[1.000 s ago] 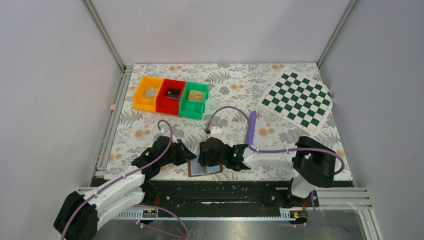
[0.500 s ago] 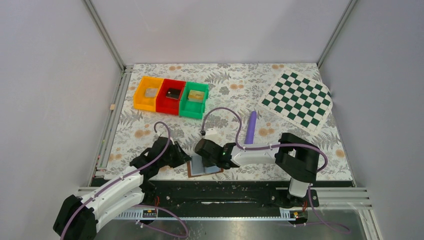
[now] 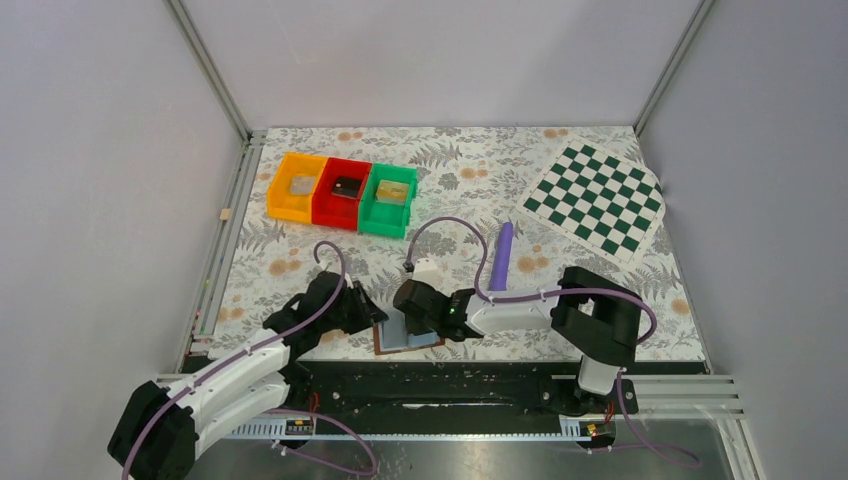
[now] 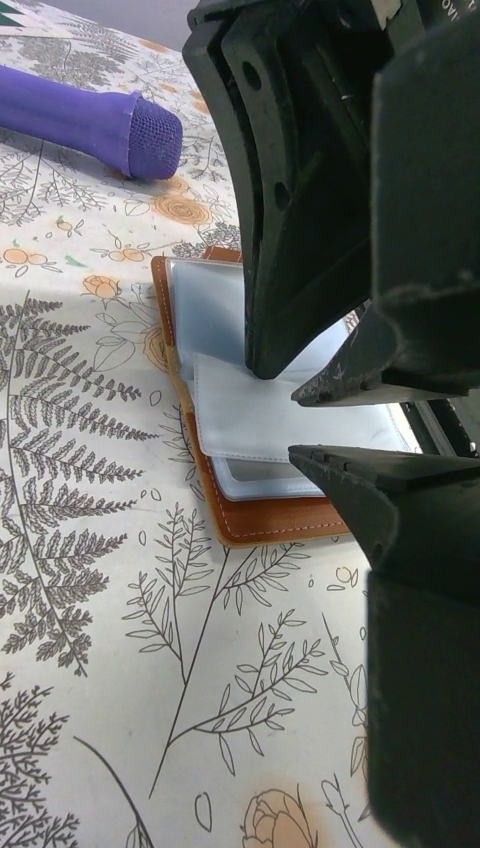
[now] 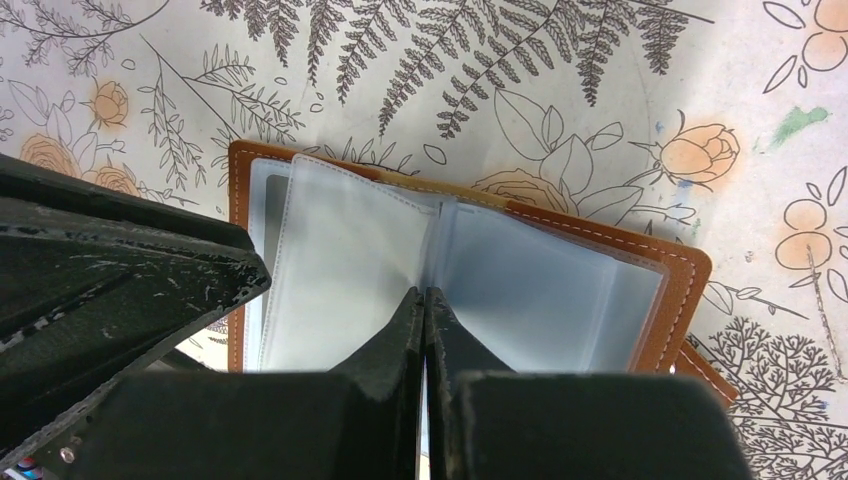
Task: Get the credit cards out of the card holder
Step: Remove the credit card from the card holder.
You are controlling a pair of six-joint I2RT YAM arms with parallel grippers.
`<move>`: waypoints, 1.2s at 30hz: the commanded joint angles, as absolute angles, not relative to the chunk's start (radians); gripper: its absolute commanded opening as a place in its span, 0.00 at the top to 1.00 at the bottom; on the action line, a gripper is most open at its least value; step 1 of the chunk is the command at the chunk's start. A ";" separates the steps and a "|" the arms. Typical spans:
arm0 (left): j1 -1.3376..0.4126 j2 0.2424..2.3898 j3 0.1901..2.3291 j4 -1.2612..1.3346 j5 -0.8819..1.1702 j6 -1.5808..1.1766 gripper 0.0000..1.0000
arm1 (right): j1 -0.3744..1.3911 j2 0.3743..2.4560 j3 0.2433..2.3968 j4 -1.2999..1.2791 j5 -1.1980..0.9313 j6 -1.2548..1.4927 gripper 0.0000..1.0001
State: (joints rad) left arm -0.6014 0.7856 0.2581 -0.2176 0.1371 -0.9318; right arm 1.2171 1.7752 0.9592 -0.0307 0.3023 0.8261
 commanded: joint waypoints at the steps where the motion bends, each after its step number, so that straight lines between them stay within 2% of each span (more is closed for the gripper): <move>1: -0.605 0.820 0.270 -0.135 0.157 -0.911 0.78 | 1.210 1.771 0.890 -0.015 0.298 0.846 1.00; 13: -0.604 0.877 0.278 -0.073 0.090 -0.849 0.63 | 1.183 1.764 0.832 0.063 0.248 0.856 1.00; 25: -0.604 1.008 0.294 0.020 0.135 -0.824 0.63 | 1.174 1.756 0.816 0.079 0.235 0.855 1.00; 36: -0.606 0.937 0.253 0.062 0.236 -0.890 0.69 | 1.170 1.750 0.812 0.089 0.229 0.860 1.00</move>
State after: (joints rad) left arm -0.6014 0.9684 0.2680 -0.0040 0.1715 -0.8604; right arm 1.1797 1.7359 0.8448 0.1452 0.2337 0.8577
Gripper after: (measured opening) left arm 0.324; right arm 0.017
